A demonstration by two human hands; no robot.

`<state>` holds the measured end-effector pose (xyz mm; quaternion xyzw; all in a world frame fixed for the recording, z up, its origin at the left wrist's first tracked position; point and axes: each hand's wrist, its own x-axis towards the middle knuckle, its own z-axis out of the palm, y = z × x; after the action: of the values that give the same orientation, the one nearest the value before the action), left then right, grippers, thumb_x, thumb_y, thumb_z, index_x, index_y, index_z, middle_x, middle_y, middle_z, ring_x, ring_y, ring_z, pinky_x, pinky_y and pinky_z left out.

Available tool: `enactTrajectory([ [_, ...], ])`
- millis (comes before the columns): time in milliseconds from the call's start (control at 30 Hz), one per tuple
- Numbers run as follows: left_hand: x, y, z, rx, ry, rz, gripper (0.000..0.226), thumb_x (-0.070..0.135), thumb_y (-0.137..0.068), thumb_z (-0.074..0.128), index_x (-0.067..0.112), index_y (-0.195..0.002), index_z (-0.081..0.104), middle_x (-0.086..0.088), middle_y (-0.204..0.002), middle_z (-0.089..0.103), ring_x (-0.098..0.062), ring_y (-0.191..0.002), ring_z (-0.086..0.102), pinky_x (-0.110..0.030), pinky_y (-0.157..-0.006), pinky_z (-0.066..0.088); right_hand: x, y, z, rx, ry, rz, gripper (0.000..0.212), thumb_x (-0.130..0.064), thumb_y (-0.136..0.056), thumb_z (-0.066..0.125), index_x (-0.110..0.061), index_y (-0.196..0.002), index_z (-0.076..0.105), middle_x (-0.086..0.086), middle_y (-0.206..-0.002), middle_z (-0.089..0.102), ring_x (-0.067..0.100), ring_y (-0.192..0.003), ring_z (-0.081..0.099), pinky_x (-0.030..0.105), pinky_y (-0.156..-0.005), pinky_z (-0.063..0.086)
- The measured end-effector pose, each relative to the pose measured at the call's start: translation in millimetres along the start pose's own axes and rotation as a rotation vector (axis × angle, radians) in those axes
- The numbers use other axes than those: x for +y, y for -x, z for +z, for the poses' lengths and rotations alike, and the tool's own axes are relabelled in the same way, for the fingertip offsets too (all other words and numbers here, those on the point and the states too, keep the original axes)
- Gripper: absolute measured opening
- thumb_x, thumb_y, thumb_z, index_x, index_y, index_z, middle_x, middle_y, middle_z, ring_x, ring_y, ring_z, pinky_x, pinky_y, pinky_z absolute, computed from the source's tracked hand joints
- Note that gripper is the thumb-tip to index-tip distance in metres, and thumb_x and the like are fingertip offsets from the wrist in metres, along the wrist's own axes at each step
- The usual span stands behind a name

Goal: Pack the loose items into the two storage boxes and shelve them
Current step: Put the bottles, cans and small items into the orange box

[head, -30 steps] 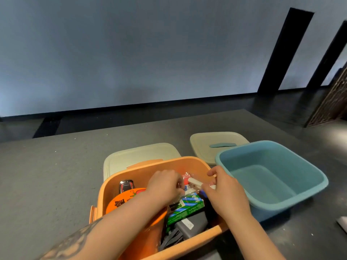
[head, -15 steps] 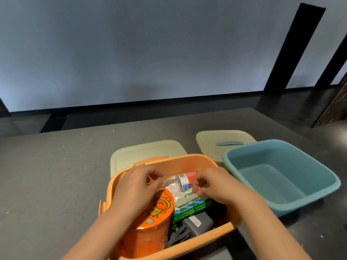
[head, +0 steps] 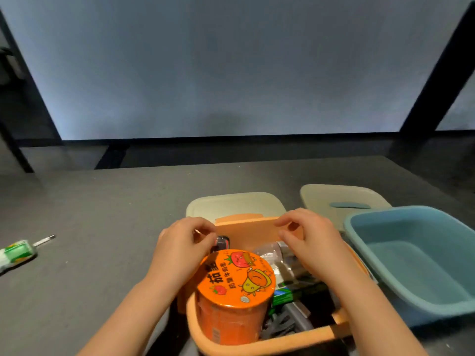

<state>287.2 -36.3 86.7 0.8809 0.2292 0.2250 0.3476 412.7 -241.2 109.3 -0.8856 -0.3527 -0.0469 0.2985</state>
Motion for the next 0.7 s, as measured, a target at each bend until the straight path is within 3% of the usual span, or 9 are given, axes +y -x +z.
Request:
enactTrajectory([
  [100, -25.0, 3.3, -30.4, 0.055, -0.015, -0.066, 0.008, 0.026, -0.079, 0.068, 0.035, -0.078, 0.066, 0.016, -0.079, 0.064, -0.006, -0.077, 0.057, -0.035, -0.084, 0.046, -61.0, -18.1, 15.2, -0.042, -0.049, -0.167, 0.014, -0.024, -0.085, 0.066, -0.036, -0.092, 0.066, -0.022, -0.09, 0.061, -0.002, -0.088, 0.055, 0.018, -0.073, 0.04],
  [300, -103.9, 29.6, -116.5, 0.236, -0.042, -0.247, 0.006, 0.027, -0.08, 0.065, 0.032, -0.083, 0.067, 0.015, -0.085, 0.065, -0.008, -0.081, 0.058, -0.037, -0.088, 0.045, -194.6, -51.3, 89.4, -0.291, -0.016, -0.47, 0.013, -0.03, -0.085, 0.064, -0.034, -0.097, 0.065, -0.017, -0.095, 0.063, -0.001, -0.088, 0.056, 0.026, -0.082, 0.044],
  [500, -194.5, 66.6, -197.0, 0.398, -0.098, -0.449, 0.011, 0.024, -0.08, 0.068, 0.033, -0.086, 0.067, 0.017, -0.089, 0.065, -0.005, -0.081, 0.057, -0.033, -0.088, 0.045, -285.6, -76.2, 203.3, -0.499, 0.055, -0.543, 0.024, -0.032, -0.086, 0.058, -0.033, -0.11, 0.062, -0.015, -0.111, 0.063, 0.009, -0.101, 0.057, 0.024, -0.081, 0.043],
  [700, -277.1, 74.2, -241.1, 0.389, -0.189, -0.594, 0.021, 0.026, -0.083, 0.067, 0.04, -0.097, 0.061, 0.017, -0.101, 0.061, -0.006, -0.091, 0.056, -0.033, -0.091, 0.044, -343.0, -85.6, 314.6, -0.533, 0.075, -0.593, 0.05, -0.026, -0.084, 0.06, -0.026, -0.133, 0.046, -0.003, -0.133, 0.052, 0.022, -0.124, 0.043, 0.031, -0.097, 0.039],
])
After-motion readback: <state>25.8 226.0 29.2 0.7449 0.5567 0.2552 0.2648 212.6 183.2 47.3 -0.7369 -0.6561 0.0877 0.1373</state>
